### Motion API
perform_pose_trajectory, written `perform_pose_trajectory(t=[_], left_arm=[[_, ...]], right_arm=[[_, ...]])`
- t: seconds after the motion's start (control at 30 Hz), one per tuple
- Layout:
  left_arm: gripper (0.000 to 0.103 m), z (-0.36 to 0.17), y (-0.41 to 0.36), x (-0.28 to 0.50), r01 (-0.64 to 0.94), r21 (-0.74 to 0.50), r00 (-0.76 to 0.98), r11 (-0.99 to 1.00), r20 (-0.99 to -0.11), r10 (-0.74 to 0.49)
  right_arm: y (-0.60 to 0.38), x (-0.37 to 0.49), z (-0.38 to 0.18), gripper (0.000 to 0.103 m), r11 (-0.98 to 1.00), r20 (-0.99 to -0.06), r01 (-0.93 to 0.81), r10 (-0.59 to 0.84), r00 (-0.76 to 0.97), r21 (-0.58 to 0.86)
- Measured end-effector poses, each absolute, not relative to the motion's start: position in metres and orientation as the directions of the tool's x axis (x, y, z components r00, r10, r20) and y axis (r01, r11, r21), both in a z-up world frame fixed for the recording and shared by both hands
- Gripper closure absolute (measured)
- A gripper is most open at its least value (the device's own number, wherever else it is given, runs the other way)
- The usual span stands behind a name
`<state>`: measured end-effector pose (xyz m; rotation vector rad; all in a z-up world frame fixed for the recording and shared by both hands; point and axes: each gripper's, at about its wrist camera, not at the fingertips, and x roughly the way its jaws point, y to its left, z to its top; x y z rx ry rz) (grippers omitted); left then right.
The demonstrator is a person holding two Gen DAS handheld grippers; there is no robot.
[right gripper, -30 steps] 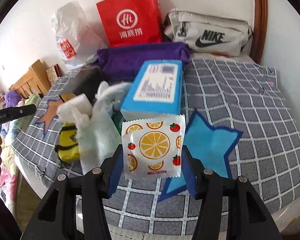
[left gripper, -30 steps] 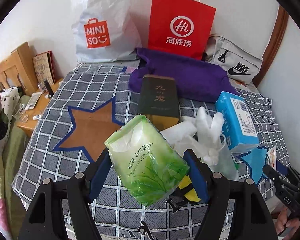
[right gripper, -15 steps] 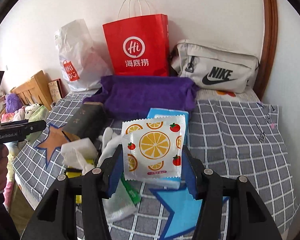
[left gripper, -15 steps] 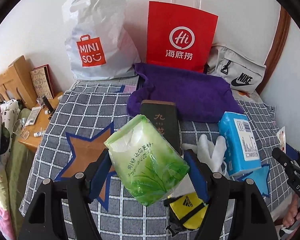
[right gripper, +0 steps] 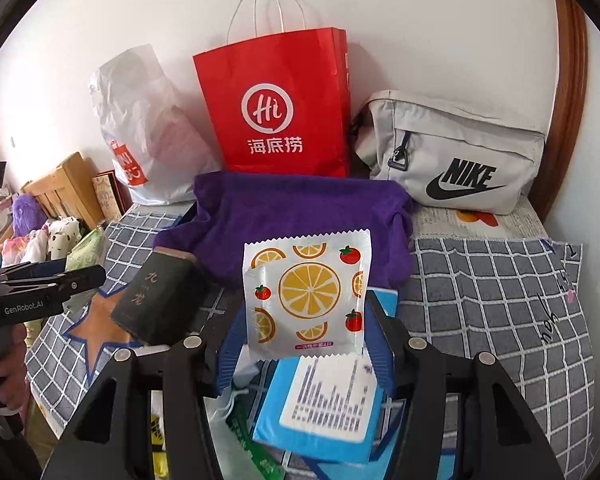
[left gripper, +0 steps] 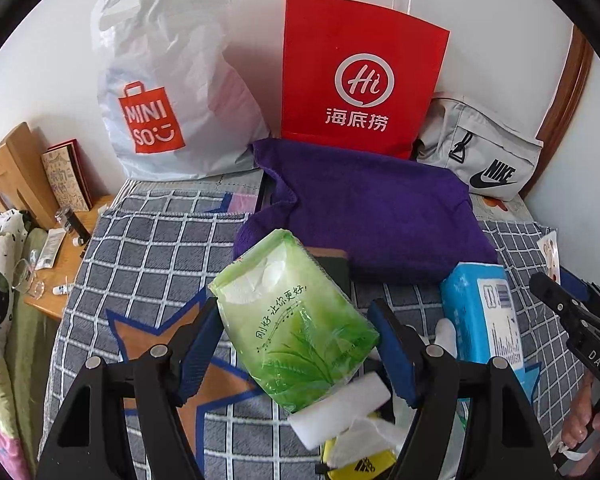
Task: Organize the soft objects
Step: 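Carry both packs onto the purple towel while both tools open to release them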
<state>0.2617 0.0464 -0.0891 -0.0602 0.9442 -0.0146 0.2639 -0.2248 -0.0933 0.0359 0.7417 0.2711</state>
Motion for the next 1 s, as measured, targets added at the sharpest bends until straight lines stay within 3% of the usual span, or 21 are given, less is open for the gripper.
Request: perform_pose_trajectory(t=[0.53,1.0], left_arm=[[0.031,-0.105,0.031,0.353,0.028,-0.016,0.558,0.999,-0.83,-0.029],[0.03,-0.123,0.018,0.436,0.07,-0.103,0.51,0.992,-0.851,-0.124]], right_arm=[[-0.224,0.367,-0.117,0.048,0.962,-0.704,-0.248,0.255,0.662,0.115],[-0.215,0.45,-0.131,0.047,0.958,-0.745,-0.281,0.233,0.625,0.064]])
